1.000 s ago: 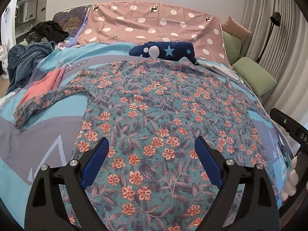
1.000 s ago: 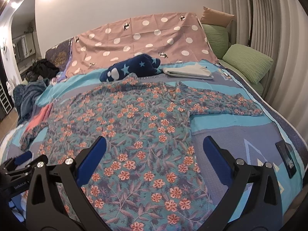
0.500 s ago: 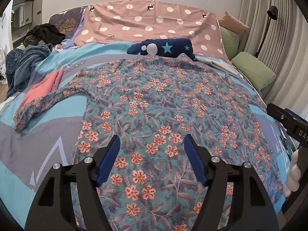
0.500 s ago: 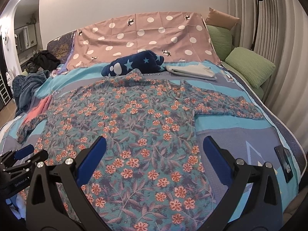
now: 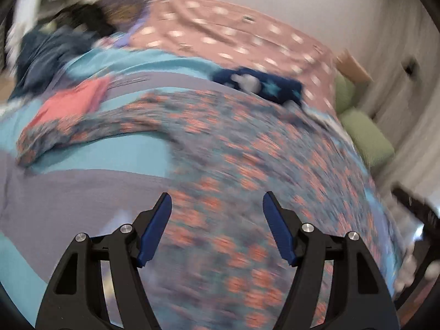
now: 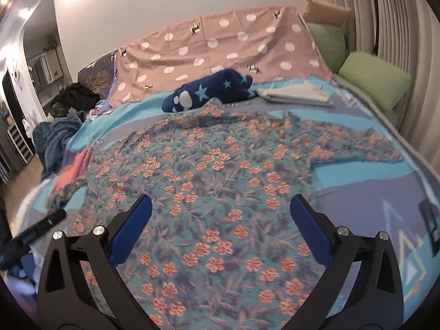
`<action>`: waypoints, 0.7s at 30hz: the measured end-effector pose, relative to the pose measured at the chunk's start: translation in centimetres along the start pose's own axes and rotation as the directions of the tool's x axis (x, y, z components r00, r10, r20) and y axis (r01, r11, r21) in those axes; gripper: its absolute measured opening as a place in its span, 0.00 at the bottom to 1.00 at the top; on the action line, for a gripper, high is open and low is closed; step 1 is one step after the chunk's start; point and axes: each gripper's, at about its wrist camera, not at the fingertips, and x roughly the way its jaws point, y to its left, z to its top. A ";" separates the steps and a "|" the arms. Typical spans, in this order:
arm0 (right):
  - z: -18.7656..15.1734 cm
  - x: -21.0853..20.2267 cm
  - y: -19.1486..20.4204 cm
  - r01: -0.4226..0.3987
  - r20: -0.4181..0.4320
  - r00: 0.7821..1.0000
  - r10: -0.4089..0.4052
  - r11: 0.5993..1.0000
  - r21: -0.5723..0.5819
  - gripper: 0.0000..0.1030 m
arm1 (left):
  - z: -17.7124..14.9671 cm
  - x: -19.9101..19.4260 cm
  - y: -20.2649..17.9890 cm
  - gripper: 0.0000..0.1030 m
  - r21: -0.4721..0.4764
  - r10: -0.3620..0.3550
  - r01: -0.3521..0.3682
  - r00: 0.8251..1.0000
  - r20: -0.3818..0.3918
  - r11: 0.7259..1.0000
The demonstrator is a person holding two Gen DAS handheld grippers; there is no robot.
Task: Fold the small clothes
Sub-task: 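Grasp the floral shirt's sleeve cuff with the left gripper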
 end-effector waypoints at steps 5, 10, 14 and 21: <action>0.4 2.6 0.3 0.012 -0.064 0.998 -0.013 1.000 -0.012 0.98 | 2.6 1.0 10.8 0.68 -0.222 0.116 -0.109 0.993 0.020 0.969; 0.9 4.6 0.6 0.042 -0.085 0.995 -0.045 0.998 -0.039 0.98 | 3.8 3.0 22.9 0.68 -0.564 0.105 -0.093 0.994 -0.011 0.820; 1.1 6.4 1.0 0.054 -0.106 0.993 -0.059 0.997 -0.055 0.98 | 3.3 5.3 29.2 0.68 -0.775 0.054 -0.031 0.999 0.005 0.631; 1.5 8.8 2.6 0.032 -0.136 0.990 -0.046 0.994 -0.107 0.98 | 2.4 7.3 34.9 0.59 -0.939 0.141 0.000 0.989 0.051 0.343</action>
